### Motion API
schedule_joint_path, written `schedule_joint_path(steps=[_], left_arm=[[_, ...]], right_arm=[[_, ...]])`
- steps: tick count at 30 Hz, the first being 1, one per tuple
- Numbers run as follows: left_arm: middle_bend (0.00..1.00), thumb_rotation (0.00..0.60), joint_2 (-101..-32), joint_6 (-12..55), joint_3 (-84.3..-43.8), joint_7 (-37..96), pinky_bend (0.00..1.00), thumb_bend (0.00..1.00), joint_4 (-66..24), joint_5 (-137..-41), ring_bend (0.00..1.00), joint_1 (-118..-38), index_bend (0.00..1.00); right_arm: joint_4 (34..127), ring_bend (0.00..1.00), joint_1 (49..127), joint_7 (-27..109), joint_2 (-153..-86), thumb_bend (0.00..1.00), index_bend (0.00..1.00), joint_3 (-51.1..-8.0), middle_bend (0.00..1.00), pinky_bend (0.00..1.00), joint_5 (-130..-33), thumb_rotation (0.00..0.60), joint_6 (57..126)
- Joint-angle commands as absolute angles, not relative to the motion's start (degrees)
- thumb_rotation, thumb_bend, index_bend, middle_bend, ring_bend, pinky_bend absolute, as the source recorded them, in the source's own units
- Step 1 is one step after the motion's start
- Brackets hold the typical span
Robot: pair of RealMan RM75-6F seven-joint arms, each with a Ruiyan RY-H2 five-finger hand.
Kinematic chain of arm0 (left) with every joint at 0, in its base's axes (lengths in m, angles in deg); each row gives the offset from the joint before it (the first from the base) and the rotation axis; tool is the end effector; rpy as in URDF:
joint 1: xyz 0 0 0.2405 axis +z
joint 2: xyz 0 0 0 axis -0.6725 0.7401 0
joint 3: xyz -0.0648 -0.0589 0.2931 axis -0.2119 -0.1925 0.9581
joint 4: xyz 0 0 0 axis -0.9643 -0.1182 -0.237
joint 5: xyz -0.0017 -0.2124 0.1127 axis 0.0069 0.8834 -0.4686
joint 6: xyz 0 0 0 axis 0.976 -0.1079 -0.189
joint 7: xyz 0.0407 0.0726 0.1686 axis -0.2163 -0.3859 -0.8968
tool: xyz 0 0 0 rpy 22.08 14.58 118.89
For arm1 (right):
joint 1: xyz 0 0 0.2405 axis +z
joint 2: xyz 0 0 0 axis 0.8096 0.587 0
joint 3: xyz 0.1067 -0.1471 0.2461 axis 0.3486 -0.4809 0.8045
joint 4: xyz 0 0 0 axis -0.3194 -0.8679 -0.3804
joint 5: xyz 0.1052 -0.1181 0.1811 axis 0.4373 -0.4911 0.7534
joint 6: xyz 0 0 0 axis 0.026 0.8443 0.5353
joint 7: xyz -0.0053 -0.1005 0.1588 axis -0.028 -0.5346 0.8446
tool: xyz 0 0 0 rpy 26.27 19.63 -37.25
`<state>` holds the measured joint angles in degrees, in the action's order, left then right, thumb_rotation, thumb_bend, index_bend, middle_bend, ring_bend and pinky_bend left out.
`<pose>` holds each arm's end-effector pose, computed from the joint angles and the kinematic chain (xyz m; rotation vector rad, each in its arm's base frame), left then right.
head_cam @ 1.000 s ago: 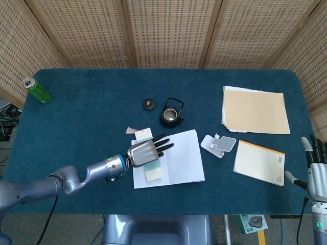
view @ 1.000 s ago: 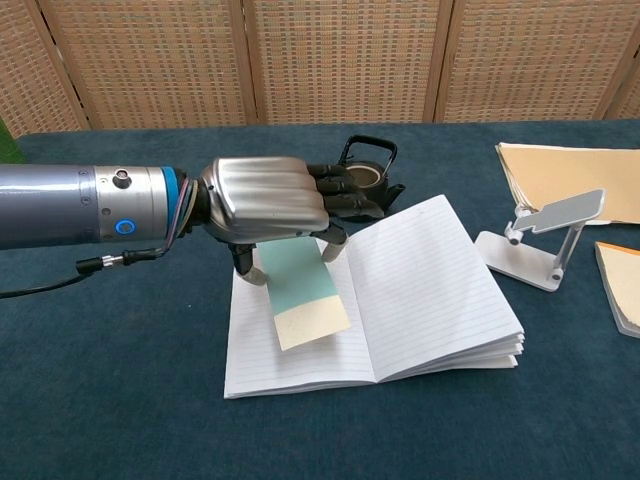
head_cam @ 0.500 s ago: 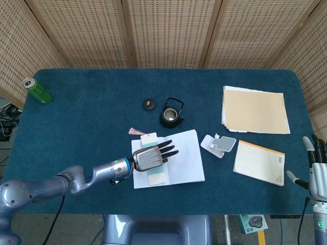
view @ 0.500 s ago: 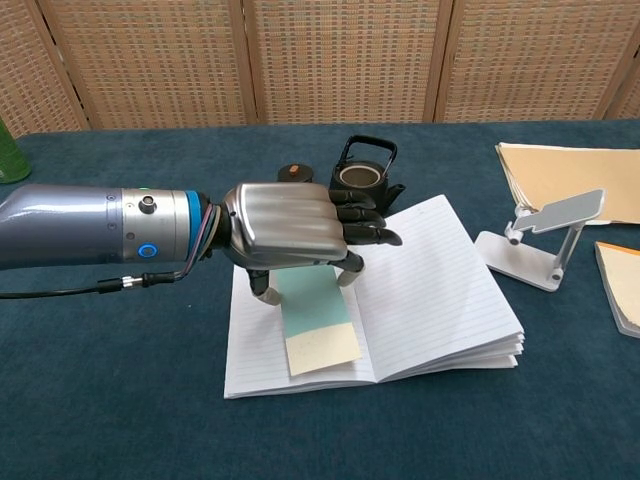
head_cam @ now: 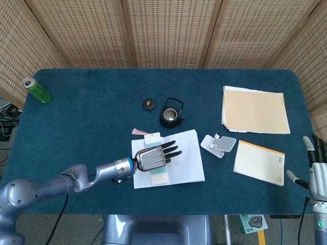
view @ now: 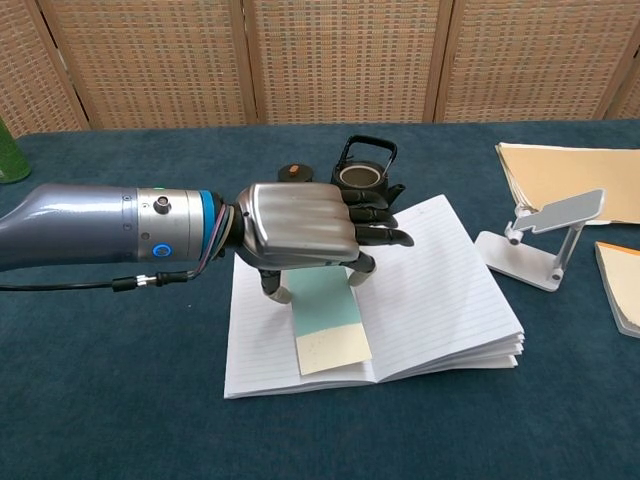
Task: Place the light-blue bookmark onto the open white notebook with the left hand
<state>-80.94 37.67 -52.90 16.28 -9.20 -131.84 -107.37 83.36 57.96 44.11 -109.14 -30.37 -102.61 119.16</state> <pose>-0.0641 0.4179 -0.1595 -2.5465 0.2787 -0.8106 -0.4017 -0.2490 0.1703 1.1926 -0.7346 0.9804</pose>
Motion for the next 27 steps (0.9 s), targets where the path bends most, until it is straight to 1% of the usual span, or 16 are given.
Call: schedule_joint_path(steps=[1,6,9,11,13,16,18,19,21,23,24,26,27], left_arm=[[0.0,0.6,-81.1,37.7,-52.7,16.5,0.0,0.18,-9.0,-131.9,0.0,-107.6,0.39],[0.0,0.6,-81.7,37.7,-52.5,16.3,0.0,0.18,-8.6,-131.8,0.0,-107.8,0.34],[0.0,0.6,-81.9,37.7,-52.5,16.3,0.0,0.18,-8.3,-131.6,0.0,-107.8,0.25],[0.0,0.6,-81.9,37.6,-52.5,16.2,0.0,0.18,-8.2,-131.5,0.0,-107.9,0.16],[0.0,0.6,-81.8,37.3,-52.6,16.4,0.0,0.18,-8.0,-131.3,0.0,-107.8,0.11],[0.0,0.6,-81.5,36.6,-52.8,17.2,0.0,0.18,-8.3,-130.7,0.0,-107.4,0.07],[0.0,0.6,-80.2,37.3,-53.0,20.4,0.0,0.18,-10.7,-128.4,0.0,-106.4,0.04],[0.0,0.6,-79.0,38.5,-53.0,22.4,0.0,0.22,-12.7,-126.8,0.0,-106.1,0.02],[0.0,0.6,-76.6,40.2,-52.9,24.5,0.0,0.32,-16.0,-125.2,0.0,-106.0,0.0],[0.0,0.6,-74.6,41.3,-52.7,25.2,0.0,0.52,-18.5,-124.5,0.0,-106.1,0.0],[0.0,0.6,-73.7,41.8,-52.6,25.4,0.0,0.6,-19.5,-124.2,0.0,-106.1,0.0],[0.0,0.6,-71.9,43.0,-52.3,25.8,0.01,0.81,-21.6,-123.4,0.0,-106.1,0.0],[0.0,0.6,-71.1,43.7,-52.2,26.0,0.02,0.87,-22.6,-122.9,0.0,-106.1,0.0]], right_arm=[[83.3,0.0,58.0,44.2,-109.2,0.12,0.03,-30.3,0.0,0.0,-102.6,0.6,119.1],[83.2,0.0,57.9,44.3,-109.2,0.12,0.03,-30.3,0.0,0.0,-102.4,0.6,119.1],[83.2,0.0,58.0,44.2,-109.2,0.12,0.03,-30.3,0.0,0.0,-102.4,0.6,119.0],[83.1,0.0,58.0,44.2,-109.2,0.12,0.03,-30.3,0.0,0.0,-102.4,0.6,119.0],[83.0,0.0,58.0,44.2,-109.2,0.12,0.03,-30.3,0.0,0.0,-102.3,0.6,119.0],[83.0,0.0,58.0,44.3,-109.3,0.12,0.03,-30.3,0.0,0.0,-102.3,0.6,119.0],[82.9,0.0,58.0,44.4,-109.3,0.12,0.03,-30.3,0.0,0.0,-102.3,0.6,118.9],[82.9,0.0,58.0,44.4,-109.3,0.12,0.03,-30.3,0.0,0.0,-102.3,0.6,118.8],[82.9,0.0,58.0,44.4,-109.3,0.12,0.03,-30.4,0.0,0.0,-102.4,0.6,118.8],[82.9,0.0,58.1,44.3,-109.4,0.12,0.03,-30.5,0.0,0.0,-102.5,0.6,118.8],[82.9,0.0,58.1,44.3,-109.4,0.12,0.03,-30.5,0.0,0.0,-102.6,0.6,118.8],[83.0,0.0,58.1,44.2,-109.4,0.12,0.03,-30.5,0.0,0.0,-102.8,0.6,118.9],[83.0,0.0,58.1,44.2,-109.4,0.12,0.03,-30.5,0.0,0.0,-102.8,0.6,119.0]])
